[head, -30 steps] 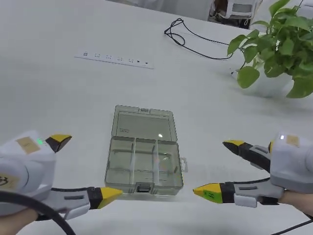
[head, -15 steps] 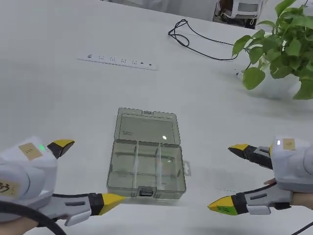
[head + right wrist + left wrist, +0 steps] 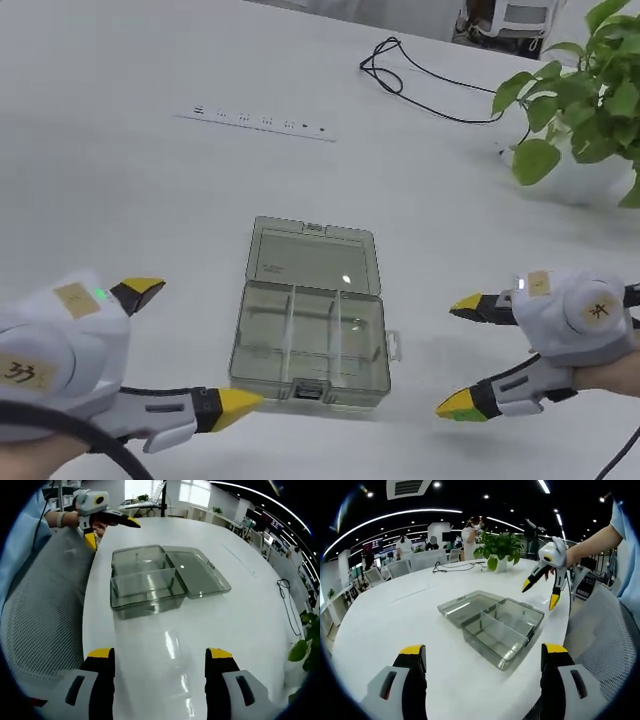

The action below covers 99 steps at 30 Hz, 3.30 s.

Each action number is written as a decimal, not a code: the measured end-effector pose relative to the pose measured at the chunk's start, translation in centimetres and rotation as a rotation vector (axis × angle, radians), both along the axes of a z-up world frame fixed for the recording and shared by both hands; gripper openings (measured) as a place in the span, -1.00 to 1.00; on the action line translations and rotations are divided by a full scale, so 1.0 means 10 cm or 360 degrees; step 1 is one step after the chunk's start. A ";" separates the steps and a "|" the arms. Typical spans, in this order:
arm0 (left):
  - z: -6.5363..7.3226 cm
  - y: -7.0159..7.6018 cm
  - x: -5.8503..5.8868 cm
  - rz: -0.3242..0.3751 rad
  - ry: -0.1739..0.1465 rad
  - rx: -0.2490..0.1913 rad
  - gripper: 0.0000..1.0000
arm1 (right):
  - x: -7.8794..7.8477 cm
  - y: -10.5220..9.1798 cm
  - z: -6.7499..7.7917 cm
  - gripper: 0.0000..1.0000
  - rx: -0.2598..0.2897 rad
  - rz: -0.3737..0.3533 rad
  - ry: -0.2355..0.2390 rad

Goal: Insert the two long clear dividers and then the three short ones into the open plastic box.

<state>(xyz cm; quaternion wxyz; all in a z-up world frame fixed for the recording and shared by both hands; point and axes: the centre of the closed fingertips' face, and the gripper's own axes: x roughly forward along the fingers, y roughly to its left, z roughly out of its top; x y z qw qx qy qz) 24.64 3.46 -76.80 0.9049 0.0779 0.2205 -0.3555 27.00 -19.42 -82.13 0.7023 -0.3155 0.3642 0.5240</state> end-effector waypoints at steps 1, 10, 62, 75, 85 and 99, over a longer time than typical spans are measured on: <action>0.01 0.00 0.00 0.0005 -0.0003 -0.0004 0.95 | 0.01 0.00 -0.02 0.37 -0.0026 0.0016 0.0015; 0.02 0.03 0.02 0.0019 -0.0013 -0.0001 0.93 | 0.05 0.03 -0.18 -0.04 -0.0174 0.0096 0.0082; 0.01 0.06 0.05 0.0095 0.0081 -0.0105 0.83 | 0.12 0.03 -0.16 -0.35 -0.0280 0.0146 0.0002; 0.32 -0.17 0.23 0.0159 0.0181 -0.0437 0.69 | 0.19 0.26 0.32 -0.35 -0.0147 0.0143 -0.0227; 0.41 -0.57 0.31 0.0054 0.0347 -0.0596 0.50 | 0.18 0.63 0.68 -0.35 -0.0092 0.0223 -0.0433; 0.34 -0.93 0.20 -0.0032 0.0665 -0.0794 0.00 | 0.02 1.03 0.93 -0.35 -0.0070 0.0362 -0.0600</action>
